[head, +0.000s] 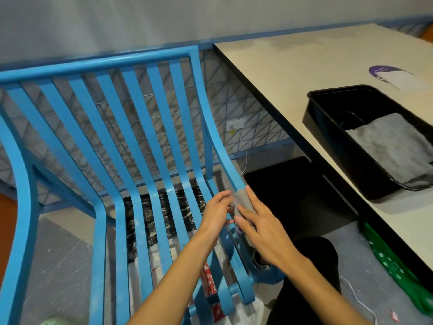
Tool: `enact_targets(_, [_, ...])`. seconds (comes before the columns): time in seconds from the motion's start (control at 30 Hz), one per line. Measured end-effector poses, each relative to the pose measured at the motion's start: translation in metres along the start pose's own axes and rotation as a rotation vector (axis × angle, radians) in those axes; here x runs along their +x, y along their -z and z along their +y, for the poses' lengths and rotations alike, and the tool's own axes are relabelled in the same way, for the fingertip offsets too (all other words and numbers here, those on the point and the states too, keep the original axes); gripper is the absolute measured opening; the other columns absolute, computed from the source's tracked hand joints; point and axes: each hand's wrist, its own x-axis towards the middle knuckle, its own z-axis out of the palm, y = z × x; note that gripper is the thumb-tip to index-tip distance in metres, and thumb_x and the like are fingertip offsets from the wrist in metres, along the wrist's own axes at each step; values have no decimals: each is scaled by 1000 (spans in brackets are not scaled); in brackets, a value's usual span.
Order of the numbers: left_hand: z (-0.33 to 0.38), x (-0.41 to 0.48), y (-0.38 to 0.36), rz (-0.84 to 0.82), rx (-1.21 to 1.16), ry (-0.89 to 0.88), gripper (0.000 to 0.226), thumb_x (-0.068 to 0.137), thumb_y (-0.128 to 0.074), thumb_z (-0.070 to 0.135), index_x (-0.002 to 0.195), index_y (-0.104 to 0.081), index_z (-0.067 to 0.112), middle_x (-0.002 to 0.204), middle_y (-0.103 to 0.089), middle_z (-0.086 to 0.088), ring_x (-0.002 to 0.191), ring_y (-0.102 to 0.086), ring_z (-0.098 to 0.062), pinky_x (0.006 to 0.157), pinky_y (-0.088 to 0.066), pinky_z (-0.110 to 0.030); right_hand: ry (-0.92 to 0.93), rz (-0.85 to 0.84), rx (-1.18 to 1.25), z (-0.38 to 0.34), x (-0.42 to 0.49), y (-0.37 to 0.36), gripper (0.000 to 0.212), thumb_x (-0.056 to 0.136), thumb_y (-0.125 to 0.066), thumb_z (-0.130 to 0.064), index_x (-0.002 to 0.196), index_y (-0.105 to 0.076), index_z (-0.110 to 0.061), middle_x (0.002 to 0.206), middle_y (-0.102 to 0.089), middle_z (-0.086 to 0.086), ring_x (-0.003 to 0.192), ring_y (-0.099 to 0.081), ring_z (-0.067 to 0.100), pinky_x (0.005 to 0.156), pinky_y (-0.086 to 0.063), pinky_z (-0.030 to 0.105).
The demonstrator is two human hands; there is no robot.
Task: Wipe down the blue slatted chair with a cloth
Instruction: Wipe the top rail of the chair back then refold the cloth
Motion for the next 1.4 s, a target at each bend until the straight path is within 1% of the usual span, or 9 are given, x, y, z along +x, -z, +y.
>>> enact_targets(0.07, [-2,-2,-5,-28,25,-1,29,99,-50,27,126,-56,24,118,-63,3,105,-61,-14,74,-54,-29,-28,96,67,4,-20,-3,39,99,-46,-41,138,-50,-34,159,-6,-23,139,-32,5,112,-36,31])
enact_targets(0.2, [-1,-4,-12,-38,32,7,30,98,-52,25,128,-55,22,118,-63,5,98,-62,-14,77,-53,-30,-93,178,125,13,-49,-9,38,93,-61,-24,129,-59,-34,155,-26,-17,135,-34,-3,112,-37,26])
enact_targets(0.33, [1,-2,-10,-46,7,25,33,97,-53,21,130,-54,20,117,-65,1,92,-67,-15,73,-53,-29,-92,176,139,16,-65,-13,42,92,-62,-19,130,-58,-34,155,-26,-18,134,-31,-10,108,-28,7])
enact_targets(0.5, [1,1,-7,-61,-19,31,36,96,-55,20,132,-53,18,117,-66,2,86,-67,-12,71,-53,-27,-100,167,135,17,-68,-13,45,91,-62,-15,131,-56,-35,156,-24,-17,138,-25,-9,107,-20,2])
enact_targets(0.57, [2,2,-7,-65,-23,29,36,95,-57,19,131,-55,17,117,-67,0,86,-67,-13,68,-53,-26,-87,162,129,16,-62,-12,46,91,-62,-14,131,-54,-35,156,-24,-16,137,-26,-12,108,-25,5])
enact_targets(0.73, [6,12,-1,-48,21,7,31,93,-59,20,124,-61,16,112,-69,-3,89,-66,-13,72,-54,-28,-97,153,22,15,-30,-14,42,95,-58,-16,134,-55,-31,157,-27,-6,142,-30,10,115,-34,36])
enact_targets(1.03, [41,53,17,10,107,-72,30,98,-50,23,126,-59,18,109,-66,5,98,-60,-5,86,-53,-31,-14,97,8,0,76,-3,40,92,-58,-10,130,-62,-24,138,-52,-1,119,-57,13,104,-45,27])
enact_targets(1.27, [92,106,45,77,301,-231,36,95,-54,29,130,-58,21,127,-63,4,116,-57,-11,104,-45,-42,45,171,-2,-10,173,-4,31,89,-57,-11,119,-55,-20,116,-59,4,106,-58,23,87,-47,39])
enact_targets(1.4, [137,123,72,155,494,-464,32,95,-54,21,126,-62,21,122,-64,8,110,-56,-5,96,-43,-23,95,260,116,-24,230,1,21,91,-56,-10,110,-48,-17,107,-56,3,96,-55,19,75,-39,29])
